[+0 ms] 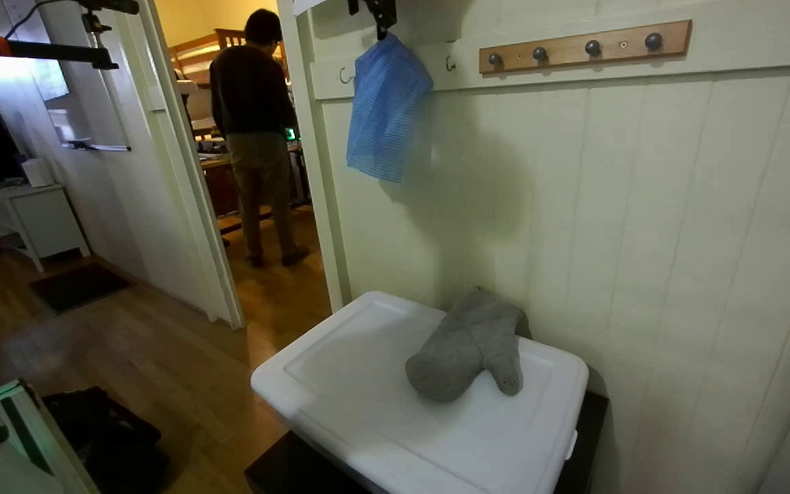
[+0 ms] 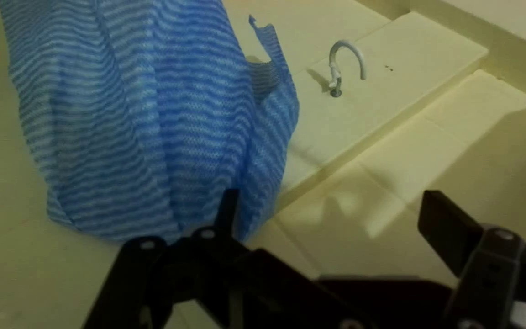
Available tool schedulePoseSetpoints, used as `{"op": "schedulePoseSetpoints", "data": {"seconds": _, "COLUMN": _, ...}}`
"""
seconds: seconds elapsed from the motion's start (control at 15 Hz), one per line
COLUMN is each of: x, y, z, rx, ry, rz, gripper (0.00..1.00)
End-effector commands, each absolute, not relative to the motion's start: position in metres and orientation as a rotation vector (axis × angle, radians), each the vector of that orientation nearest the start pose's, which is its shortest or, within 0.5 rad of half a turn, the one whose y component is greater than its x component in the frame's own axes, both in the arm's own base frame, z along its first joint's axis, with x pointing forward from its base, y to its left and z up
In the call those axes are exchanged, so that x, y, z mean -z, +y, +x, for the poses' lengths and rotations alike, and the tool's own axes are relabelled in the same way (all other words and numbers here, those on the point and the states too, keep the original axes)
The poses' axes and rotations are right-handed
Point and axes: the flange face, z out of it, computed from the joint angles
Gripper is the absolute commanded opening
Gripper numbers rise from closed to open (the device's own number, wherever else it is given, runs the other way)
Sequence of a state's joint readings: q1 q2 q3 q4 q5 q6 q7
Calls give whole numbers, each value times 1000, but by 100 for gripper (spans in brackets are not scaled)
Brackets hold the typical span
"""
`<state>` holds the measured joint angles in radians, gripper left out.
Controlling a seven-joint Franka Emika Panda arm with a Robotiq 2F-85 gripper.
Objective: Hang the blue rag on the second hook
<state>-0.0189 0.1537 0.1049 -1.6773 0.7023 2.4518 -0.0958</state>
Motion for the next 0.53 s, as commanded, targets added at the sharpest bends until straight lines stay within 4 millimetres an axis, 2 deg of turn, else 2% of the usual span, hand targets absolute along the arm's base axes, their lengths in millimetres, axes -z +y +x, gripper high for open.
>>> {"op": "schedulePoseSetpoints", "data": {"seconds": 0.0, "x": -583, "y": 57, "z": 650, "rx": 665, "ry": 309, "rz": -2461, "gripper": 100}}
{"op": "schedulePoseSetpoints", "data": {"seconds": 0.47, "x": -590, "y": 62, "z": 645, "rx": 556, "ry": 285, "rz": -2493, "gripper": 100}}
